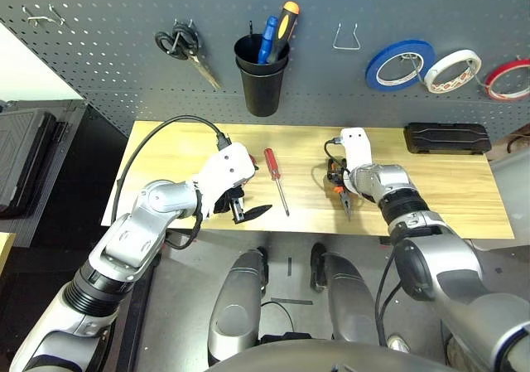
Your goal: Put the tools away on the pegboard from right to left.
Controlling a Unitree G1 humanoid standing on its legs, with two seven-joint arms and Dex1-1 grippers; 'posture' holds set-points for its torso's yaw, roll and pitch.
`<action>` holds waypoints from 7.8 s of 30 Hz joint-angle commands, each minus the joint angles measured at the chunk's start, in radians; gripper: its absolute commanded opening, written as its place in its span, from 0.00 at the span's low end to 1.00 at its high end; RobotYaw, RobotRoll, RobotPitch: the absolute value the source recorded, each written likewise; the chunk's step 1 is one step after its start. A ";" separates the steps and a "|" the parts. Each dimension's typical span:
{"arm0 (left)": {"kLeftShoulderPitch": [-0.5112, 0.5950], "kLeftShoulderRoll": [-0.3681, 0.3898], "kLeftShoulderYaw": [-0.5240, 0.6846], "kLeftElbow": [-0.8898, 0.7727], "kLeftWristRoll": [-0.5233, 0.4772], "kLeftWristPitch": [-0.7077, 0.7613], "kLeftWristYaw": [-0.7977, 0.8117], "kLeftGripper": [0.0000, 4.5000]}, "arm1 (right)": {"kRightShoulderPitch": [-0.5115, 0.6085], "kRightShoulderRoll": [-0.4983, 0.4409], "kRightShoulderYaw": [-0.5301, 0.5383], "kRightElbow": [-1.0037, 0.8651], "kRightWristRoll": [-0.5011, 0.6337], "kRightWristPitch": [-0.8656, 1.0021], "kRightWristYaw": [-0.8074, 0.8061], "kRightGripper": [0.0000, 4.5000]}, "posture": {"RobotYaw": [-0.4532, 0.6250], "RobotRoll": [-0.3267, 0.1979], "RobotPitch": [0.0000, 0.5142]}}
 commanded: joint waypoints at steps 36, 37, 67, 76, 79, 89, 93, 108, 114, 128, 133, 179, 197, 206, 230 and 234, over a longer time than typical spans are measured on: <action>-0.132 -0.252 0.372 -0.217 -0.471 -0.038 0.219 1.00 | 0.480 -0.299 -0.013 -0.775 -0.019 -0.679 0.296 0.70 | 0.69 0.62 0.50; -0.134 -0.251 0.371 -0.218 -0.473 -0.039 0.221 1.00 | 0.486 -0.303 -0.015 -0.774 -0.016 -0.687 0.298 0.70 | 0.68 0.62 0.49; -0.180 -0.214 0.334 -0.087 -0.394 -0.064 0.250 1.00 | 0.240 -0.192 -0.063 -0.997 0.050 -0.972 0.223 0.70 | 0.62 0.62 0.46; -0.187 -0.222 0.319 -0.075 -0.376 -0.074 0.244 1.00 | -0.007 -0.092 -0.060 -0.796 0.022 -0.951 0.122 0.70 | 0.63 0.62 0.46; -0.189 -0.223 0.317 -0.075 -0.372 -0.074 0.243 1.00 | -0.072 -0.072 -0.066 -0.682 0.015 -0.978 0.094 0.70 | 0.63 0.62 0.46; -0.189 -0.225 0.316 -0.080 -0.364 -0.069 0.252 1.00 | -0.157 -0.027 -0.075 -0.434 0.012 -0.998 0.023 0.70 | 0.65 0.62 0.47; -0.189 -0.223 0.317 -0.078 -0.357 -0.066 0.258 1.00 | -0.157 -0.020 -0.083 -0.373 0.021 -0.987 0.009 0.70 | 0.65 0.62 0.47; -0.187 -0.212 0.314 -0.068 -0.334 -0.060 0.263 1.00 | -0.129 0.002 -0.061 -0.289 0.008 -1.026 0.021 0.70 | 0.66 0.62 0.48; -0.184 -0.214 0.310 -0.063 -0.324 -0.065 0.260 1.00 | -0.107 0.000 -0.044 -0.310 -0.003 -1.045 0.037 0.86 | 0.65 0.62 0.48; -0.160 -0.215 0.307 -0.043 -0.297 -0.081 0.264 1.00 | 0.046 -0.097 -0.010 -0.517 -0.008 -1.194 0.175 0.99 | 0.66 0.62 0.48; -0.140 -0.226 0.307 -0.038 -0.287 -0.092 0.275 1.00 | 0.221 -0.185 0.009 -0.660 0.029 -1.166 0.293 0.99 | 0.66 0.62 0.49; -0.398 -0.735 0.147 1.140 0.108 -0.120 0.729 1.00 | 0.628 -0.502 0.187 -0.837 -0.092 -0.513 0.664 0.99 | 0.56 0.62 0.59; -0.573 -0.812 0.190 1.585 0.152 -0.329 0.739 1.00 | 0.647 -0.506 0.163 -0.935 -0.085 -0.440 0.643 0.99 | 0.50 0.62 0.56; -0.539 -0.804 0.198 1.635 0.180 -0.289 0.766 0.36 | 0.637 -0.508 0.157 -0.946 -0.076 -0.436 0.640 1.00 | 0.51 0.62 0.56; 0.000 -0.863 0.250 0.427 0.098 0.052 0.869 0.19 | 0.423 -0.475 0.141 -0.460 -0.001 -0.874 0.826 1.00 | 0.68 0.62 0.55; 0.071 -0.855 0.244 0.258 0.067 0.052 0.868 0.19 | 0.374 -0.457 0.133 -0.367 0.011 -0.926 0.849 1.00 | 0.70 0.62 0.55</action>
